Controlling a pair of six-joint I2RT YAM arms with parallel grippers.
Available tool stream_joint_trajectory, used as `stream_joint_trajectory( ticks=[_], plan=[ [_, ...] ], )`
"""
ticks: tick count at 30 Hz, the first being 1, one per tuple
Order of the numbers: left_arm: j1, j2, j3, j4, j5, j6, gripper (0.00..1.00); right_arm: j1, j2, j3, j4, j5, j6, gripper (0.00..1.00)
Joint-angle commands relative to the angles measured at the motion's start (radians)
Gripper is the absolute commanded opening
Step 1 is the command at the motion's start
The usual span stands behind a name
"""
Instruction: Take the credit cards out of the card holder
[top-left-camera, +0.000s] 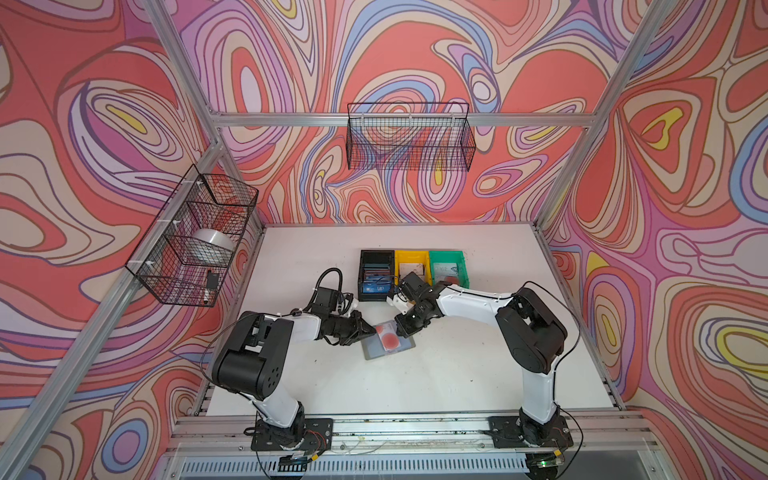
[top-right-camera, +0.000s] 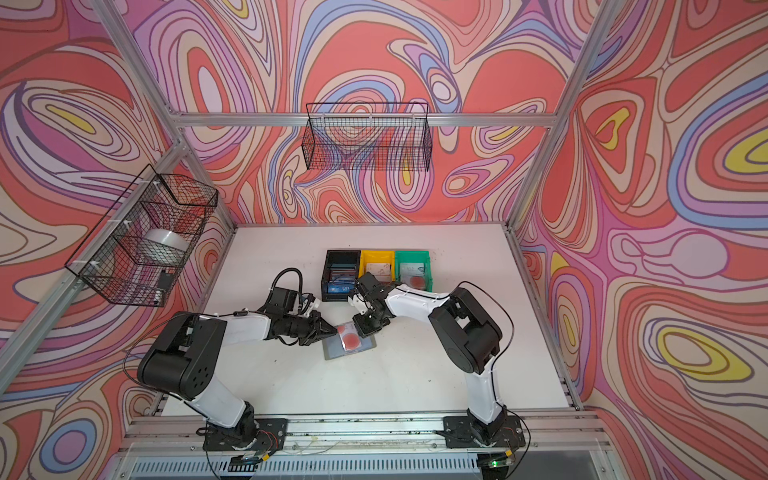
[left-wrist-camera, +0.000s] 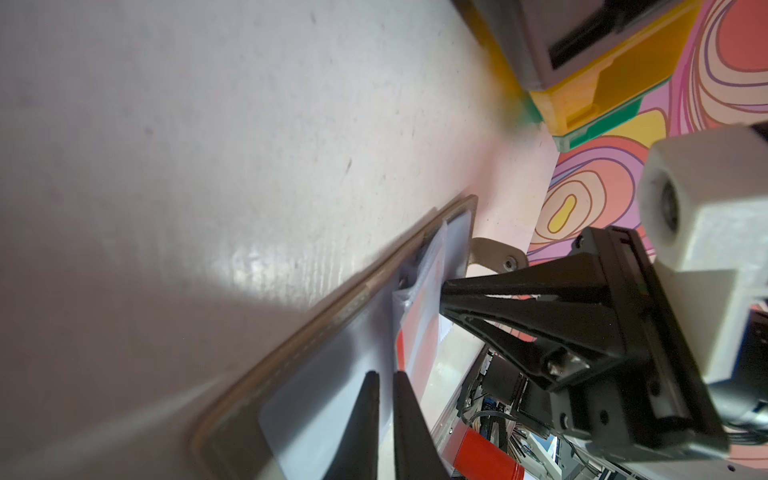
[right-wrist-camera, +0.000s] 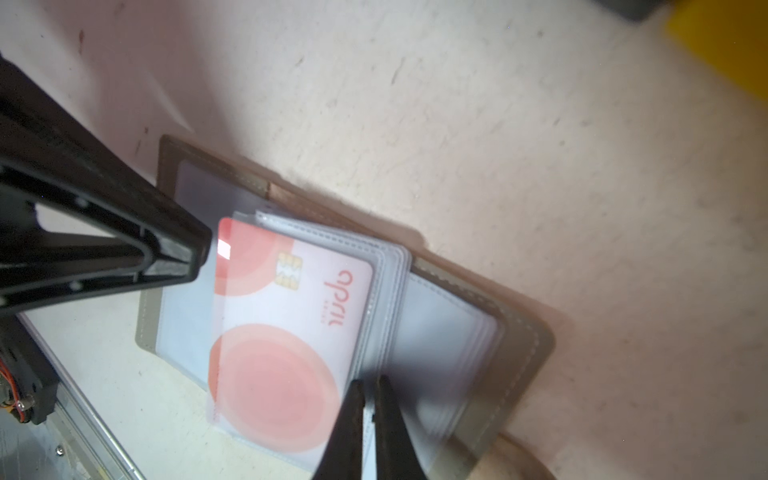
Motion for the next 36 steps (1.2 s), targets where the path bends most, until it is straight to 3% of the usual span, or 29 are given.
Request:
stream_joint_trajectory(
  ticks=[1, 36],
  plan=[
    [-0.005, 0.021, 0.001, 0.025, 0.003, -0.008, 0.12, 0.010, 0.050, -0.022, -0.042, 0.006, 0.008, 0.11],
    [-0.018, 0.068, 0.020, 0.088, 0.008, -0.039, 0.13, 0.010, 0.061, -0.017, -0.050, -0.005, 0.003, 0.11]
  ],
)
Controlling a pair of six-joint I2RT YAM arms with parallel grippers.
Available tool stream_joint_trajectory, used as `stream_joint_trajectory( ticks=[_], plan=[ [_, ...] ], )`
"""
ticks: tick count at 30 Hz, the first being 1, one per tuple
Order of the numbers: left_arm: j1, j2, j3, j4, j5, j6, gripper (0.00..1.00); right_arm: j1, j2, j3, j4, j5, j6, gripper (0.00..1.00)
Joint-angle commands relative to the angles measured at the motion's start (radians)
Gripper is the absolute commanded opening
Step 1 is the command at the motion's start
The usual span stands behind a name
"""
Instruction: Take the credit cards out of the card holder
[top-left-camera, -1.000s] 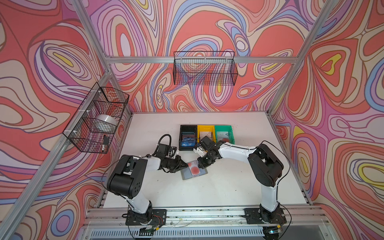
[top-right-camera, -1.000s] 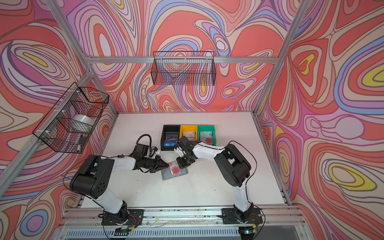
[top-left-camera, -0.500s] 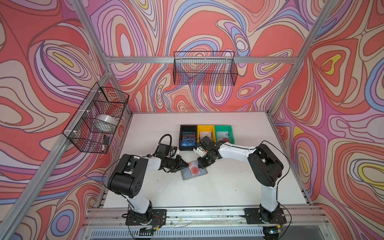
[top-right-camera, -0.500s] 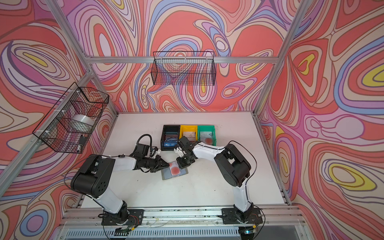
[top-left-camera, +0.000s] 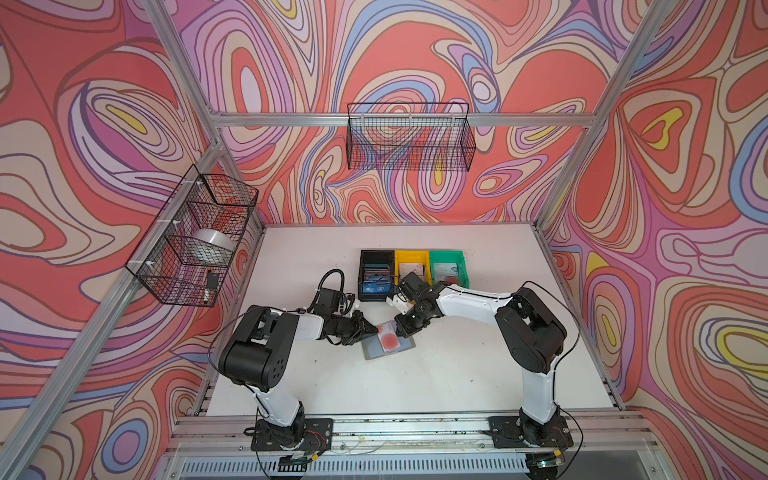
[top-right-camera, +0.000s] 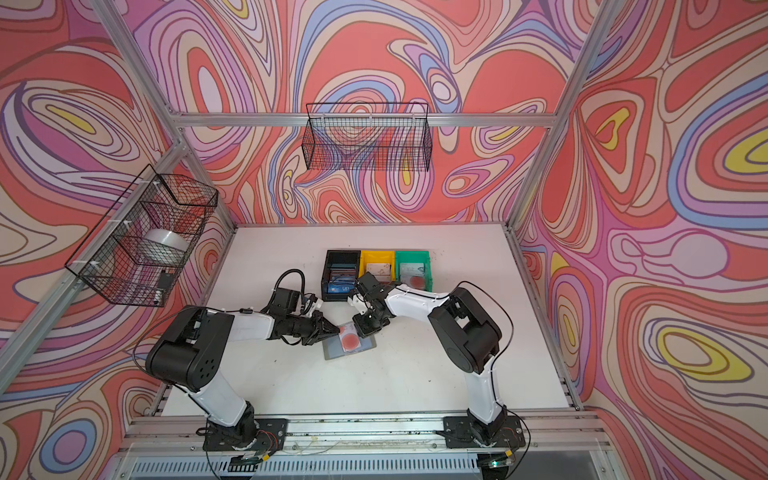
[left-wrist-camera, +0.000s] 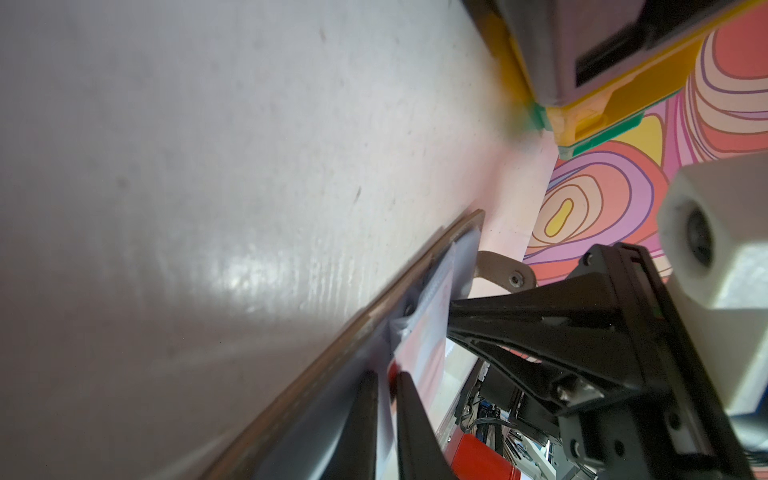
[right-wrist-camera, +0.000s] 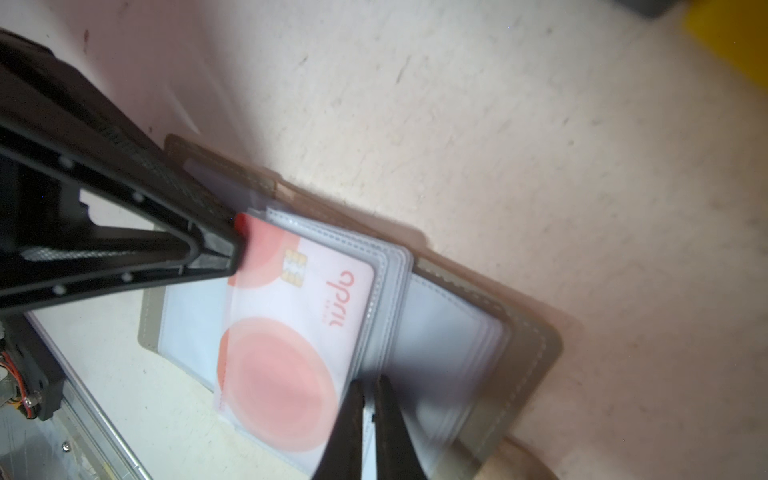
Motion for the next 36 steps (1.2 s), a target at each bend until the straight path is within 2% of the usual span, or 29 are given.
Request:
stream_joint_trajectory(
  ticks=[1, 17, 22, 26, 36],
  plan=[
    [-0.005, 0.016, 0.020, 0.011, 0.001, -0.006, 0.13, 0.011, 0.056, -0.020, -0.048, 0.008, 0.003, 0.11],
    [-0.012, 0.026, 0.026, 0.012, -0.011, -0.010, 0.12, 0.011, 0.048, -0.031, -0.044, 0.009, 0.007, 0.11],
    [-0.011, 0.024, 0.025, 0.012, -0.007, -0.008, 0.08, 0.011, 0.046, -0.036, -0.044, 0.009, 0.008, 0.11],
    [-0.011, 0.020, 0.024, 0.001, -0.005, -0.002, 0.02, 0.011, 0.049, -0.033, -0.048, 0.011, 0.009, 0.11],
    [-0.011, -0.034, 0.025, -0.167, -0.051, 0.085, 0.00, 0.011, -0.009, -0.027, -0.039, 0.044, 0.015, 0.13]
  ],
)
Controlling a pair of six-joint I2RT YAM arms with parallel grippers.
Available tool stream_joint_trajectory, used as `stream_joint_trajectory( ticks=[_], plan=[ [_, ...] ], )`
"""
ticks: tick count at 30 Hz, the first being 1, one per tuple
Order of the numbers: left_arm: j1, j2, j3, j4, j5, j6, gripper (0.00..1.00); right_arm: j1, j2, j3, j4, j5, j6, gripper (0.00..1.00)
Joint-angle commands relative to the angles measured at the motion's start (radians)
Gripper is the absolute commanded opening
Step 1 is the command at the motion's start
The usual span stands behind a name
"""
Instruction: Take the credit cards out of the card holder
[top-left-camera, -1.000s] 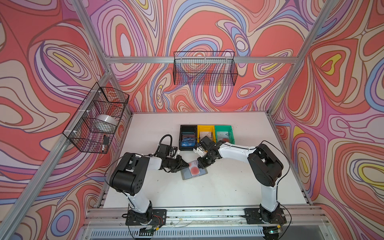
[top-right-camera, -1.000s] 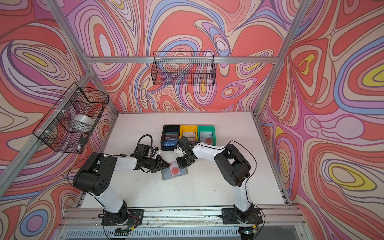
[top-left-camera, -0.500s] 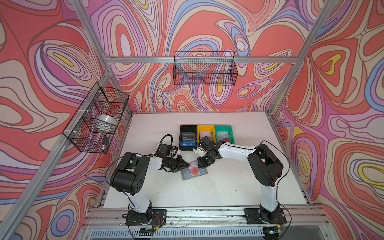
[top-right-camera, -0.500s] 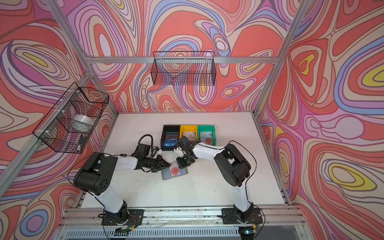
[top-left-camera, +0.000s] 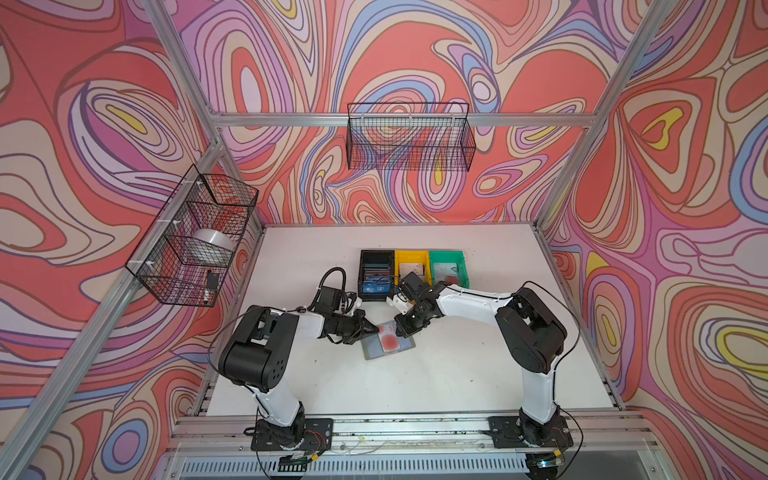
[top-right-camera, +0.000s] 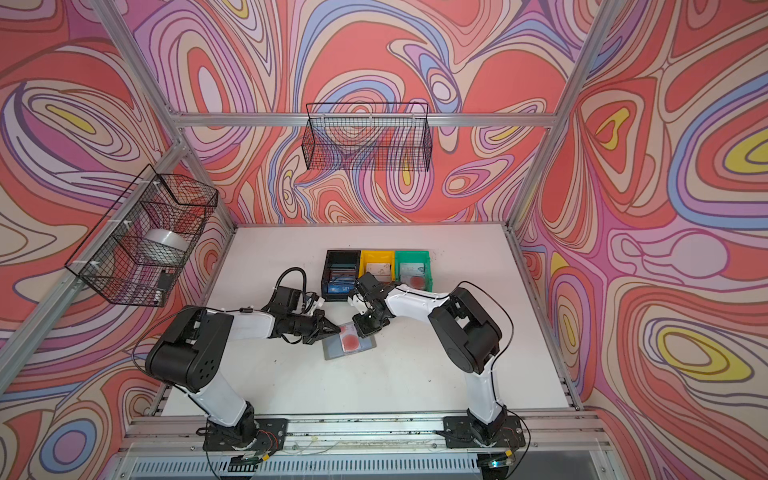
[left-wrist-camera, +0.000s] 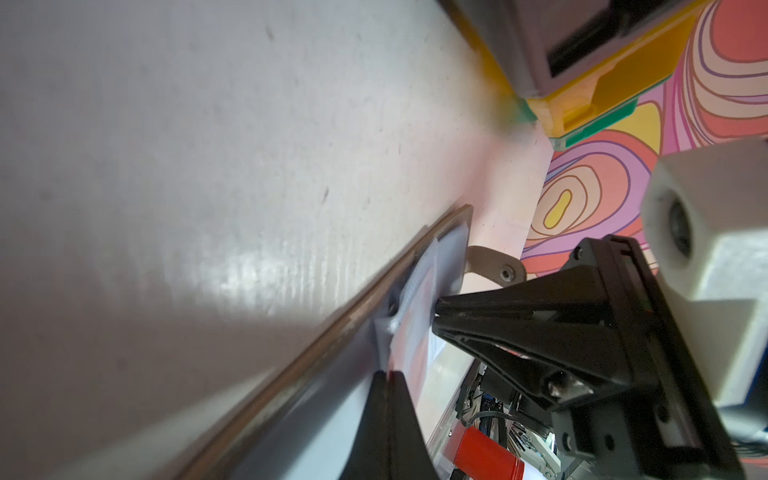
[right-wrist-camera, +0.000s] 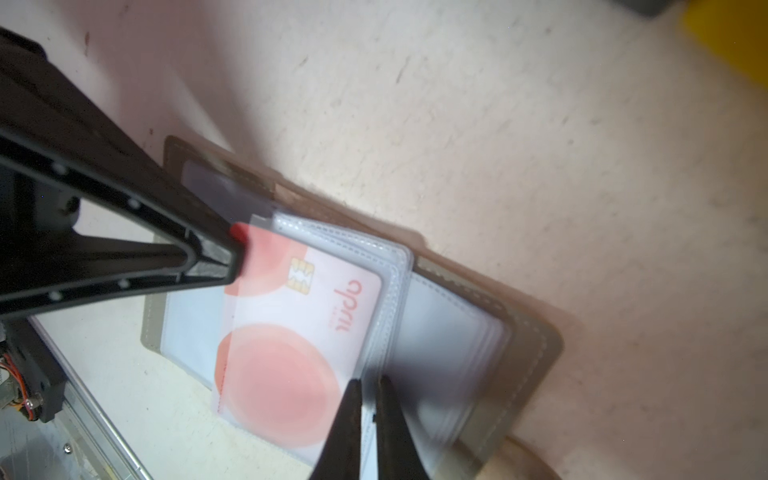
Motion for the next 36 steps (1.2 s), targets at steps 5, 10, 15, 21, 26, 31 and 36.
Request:
stream_joint_trajectory(
  ticks=[5, 10, 15, 21, 26, 31, 36],
  plan=[
    [-0.004, -0.028, 0.010, -0.198, -0.086, 0.081, 0.00, 0.010, -0.014, -0.009, -0.046, 0.037, 0.004, 0.13],
    [-0.005, -0.036, 0.011, -0.258, -0.129, 0.107, 0.00, 0.010, -0.020, -0.010, -0.037, 0.026, 0.005, 0.13],
    [-0.003, -0.045, 0.011, -0.287, -0.148, 0.118, 0.00, 0.010, -0.029, -0.017, -0.029, 0.020, 0.010, 0.13],
    [0.006, -0.071, 0.006, -0.313, -0.157, 0.125, 0.00, 0.009, -0.029, -0.010, -0.032, 0.013, 0.010, 0.13],
    [0.034, -0.102, 0.003, -0.350, -0.165, 0.140, 0.00, 0.010, -0.029, -0.004, -0.032, 0.008, 0.008, 0.13],
    [0.082, -0.149, -0.006, -0.395, -0.166, 0.146, 0.00, 0.009, -0.035, -0.002, -0.035, 0.009, 0.004, 0.13],
    [0.102, -0.203, 0.016, -0.478, -0.196, 0.161, 0.00, 0.010, -0.035, 0.007, -0.040, 0.000, 0.001, 0.13]
  ],
)
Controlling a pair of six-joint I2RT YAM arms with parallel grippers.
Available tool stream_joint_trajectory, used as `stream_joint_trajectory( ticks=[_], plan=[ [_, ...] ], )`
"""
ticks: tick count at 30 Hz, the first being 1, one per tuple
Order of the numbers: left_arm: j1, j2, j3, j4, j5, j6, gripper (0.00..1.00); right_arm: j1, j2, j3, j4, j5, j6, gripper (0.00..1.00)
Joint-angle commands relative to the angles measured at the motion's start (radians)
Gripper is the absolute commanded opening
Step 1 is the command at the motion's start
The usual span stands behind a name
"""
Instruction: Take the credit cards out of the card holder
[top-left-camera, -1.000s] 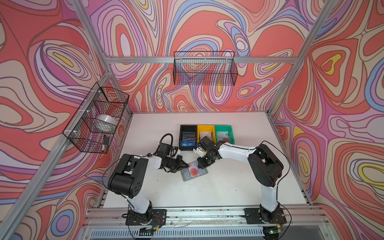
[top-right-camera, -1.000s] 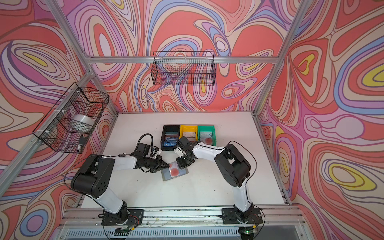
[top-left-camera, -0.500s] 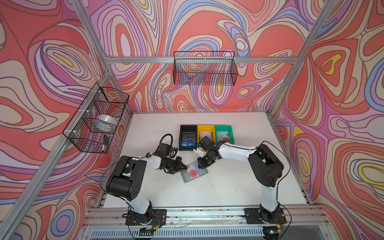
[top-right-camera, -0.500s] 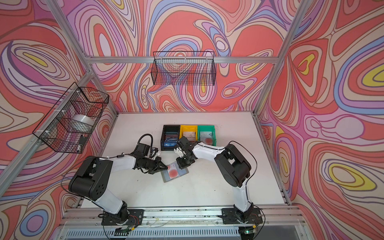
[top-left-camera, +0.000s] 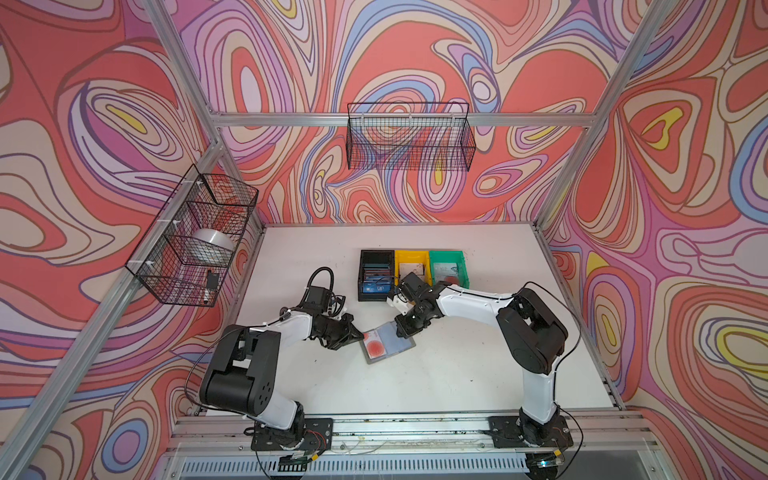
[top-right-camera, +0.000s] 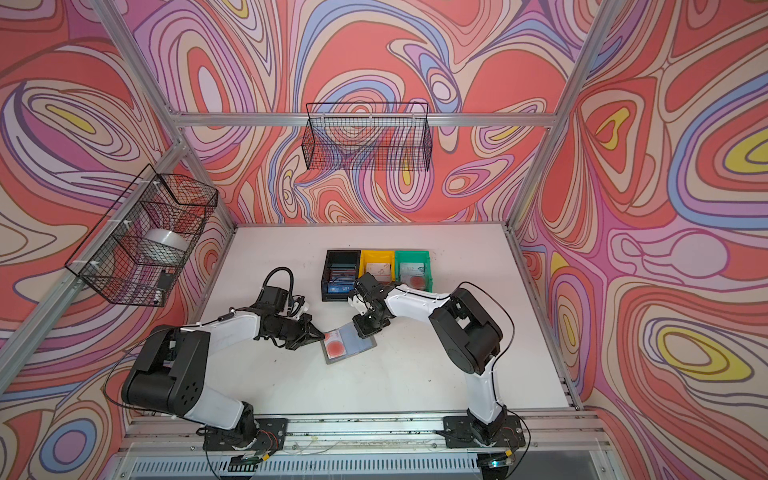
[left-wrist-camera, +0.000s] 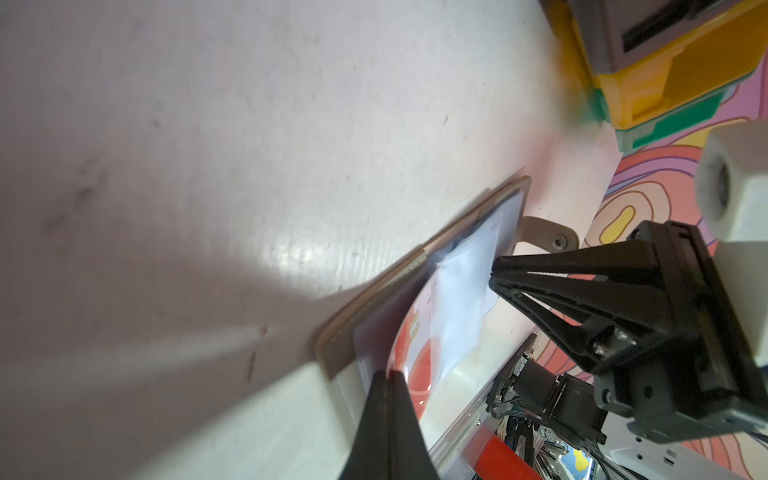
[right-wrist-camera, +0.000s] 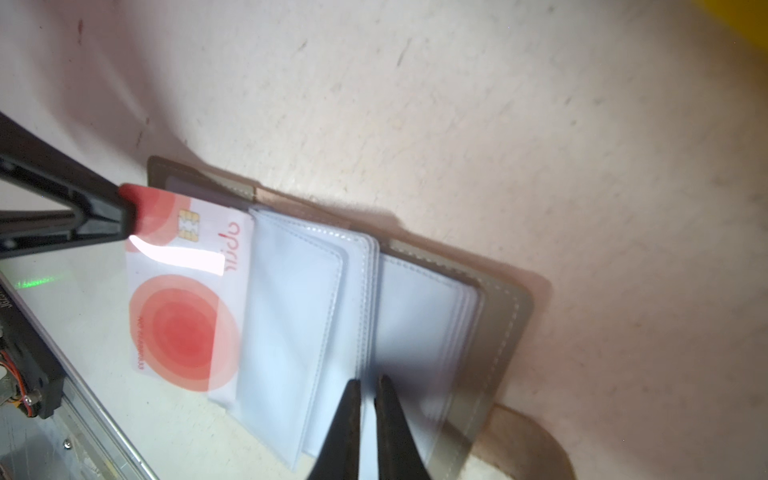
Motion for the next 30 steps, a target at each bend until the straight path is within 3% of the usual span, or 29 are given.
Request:
stream_joint_trajectory(
  ticks=[1, 7, 12, 15, 20, 30],
  plan=[
    [0.017, -0.050, 0.014, -0.130, -0.081, 0.032, 0.00, 0.005, -0.028, 0.010, -0.022, -0.006, -0.004, 0.13],
    [0.046, -0.183, 0.084, -0.275, -0.147, 0.067, 0.00, 0.003, -0.037, 0.047, -0.066, -0.024, -0.042, 0.13],
    [0.058, -0.257, 0.130, -0.302, -0.128, 0.068, 0.00, -0.018, -0.077, 0.086, -0.117, -0.039, -0.082, 0.15],
    [0.058, -0.280, 0.115, -0.180, -0.030, 0.036, 0.00, -0.053, -0.120, 0.099, -0.113, -0.116, -0.090, 0.19],
    [0.055, -0.262, 0.080, 0.077, 0.153, -0.070, 0.00, -0.134, -0.176, 0.087, -0.046, -0.369, -0.097, 0.26],
    [0.031, -0.248, 0.056, 0.334, 0.284, -0.196, 0.00, -0.175, -0.094, 0.128, -0.026, -0.610, -0.138, 0.34]
  ],
)
